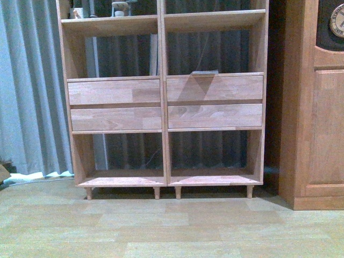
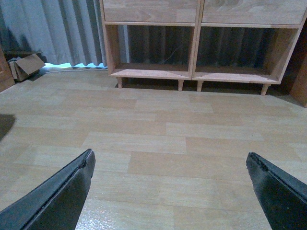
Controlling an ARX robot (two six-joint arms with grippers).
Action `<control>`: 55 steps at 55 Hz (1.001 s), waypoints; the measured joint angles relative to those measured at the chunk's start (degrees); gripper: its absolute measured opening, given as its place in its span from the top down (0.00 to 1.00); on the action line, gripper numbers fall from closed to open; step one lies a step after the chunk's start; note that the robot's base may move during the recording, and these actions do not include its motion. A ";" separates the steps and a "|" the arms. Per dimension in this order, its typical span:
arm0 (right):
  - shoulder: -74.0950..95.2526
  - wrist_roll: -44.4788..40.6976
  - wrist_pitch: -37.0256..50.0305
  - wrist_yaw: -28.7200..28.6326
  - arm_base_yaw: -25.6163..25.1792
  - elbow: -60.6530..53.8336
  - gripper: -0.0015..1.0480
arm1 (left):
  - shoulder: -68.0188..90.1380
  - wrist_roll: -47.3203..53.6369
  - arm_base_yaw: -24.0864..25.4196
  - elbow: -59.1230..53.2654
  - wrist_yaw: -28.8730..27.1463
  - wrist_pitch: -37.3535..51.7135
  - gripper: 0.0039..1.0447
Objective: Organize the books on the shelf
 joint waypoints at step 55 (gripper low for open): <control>0.00 0.00 0.00 0.00 0.00 0.00 0.07 | 0.00 0.00 0.00 0.00 0.00 0.00 0.07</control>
